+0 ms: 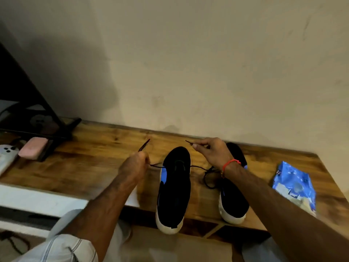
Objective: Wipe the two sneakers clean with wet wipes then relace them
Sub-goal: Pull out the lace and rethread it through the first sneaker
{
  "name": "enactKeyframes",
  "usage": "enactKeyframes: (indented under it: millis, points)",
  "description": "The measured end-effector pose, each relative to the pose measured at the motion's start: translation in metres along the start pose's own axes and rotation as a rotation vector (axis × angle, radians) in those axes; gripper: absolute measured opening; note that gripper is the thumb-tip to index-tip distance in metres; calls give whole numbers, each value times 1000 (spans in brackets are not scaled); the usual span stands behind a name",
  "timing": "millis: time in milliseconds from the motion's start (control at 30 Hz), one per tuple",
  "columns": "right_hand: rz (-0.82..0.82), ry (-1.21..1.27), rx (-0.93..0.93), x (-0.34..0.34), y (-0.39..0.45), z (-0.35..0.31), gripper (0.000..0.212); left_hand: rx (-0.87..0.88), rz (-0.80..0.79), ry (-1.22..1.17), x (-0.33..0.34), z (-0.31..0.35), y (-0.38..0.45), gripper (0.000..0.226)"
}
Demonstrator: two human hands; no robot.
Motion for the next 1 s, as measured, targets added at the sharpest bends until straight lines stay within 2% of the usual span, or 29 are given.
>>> enactKeyframes:
  millis: [67, 133, 200, 233, 300, 367, 433, 600, 667, 833, 1000]
  points:
    - [-47, -53, -16, 13, -1, 13, 18, -34, -131, 241, 12, 4, 0, 19]
    - [-99, -107, -29, 25, -2, 23, 17, -26, -45, 335, 12, 19, -3, 40]
    - [-142, -162, -49, 34, 0, 29, 18, 17, 129, 256, 8, 39, -3, 43]
    - [-154, -178, -65, 37, 1, 29, 18, 34, 163, 153, 9, 46, -2, 41]
    - [-157, -172, -92, 41, 4, 28, 19, 9, 73, -36, 19, 53, 1, 50]
    - [-159, -134, -100, 45, 6, 30, 18, 2, -35, -64, 30, 58, 2, 56]
    - [-171, -118, -87, 50, 5, 34, 15, 2, -64, -41, 37, 60, 0, 50]
    - [-183, -97, -54, 58, 2, 39, 7, -37, 13, -136, 35, 52, 4, 35]
    - [-186, -87, -59, 61, 2, 38, 6, -53, -8, -183, 35, 49, 4, 28]
    - [-204, -110, -82, 66, 4, 32, 4, -88, -72, -365, 44, 39, 7, 27]
    - [-224, -127, -90, 70, 1, 28, 8, -200, -134, -611, 53, 32, 7, 18]
Point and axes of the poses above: each hand's wrist, its own y-axis towards the middle knuckle, its own x-axis out of the palm, z = x × y, the point moved 5 cm from there along y, towards the middle knuckle, and after that the axes turned 6 degrees about y, right-handed, at the moved point
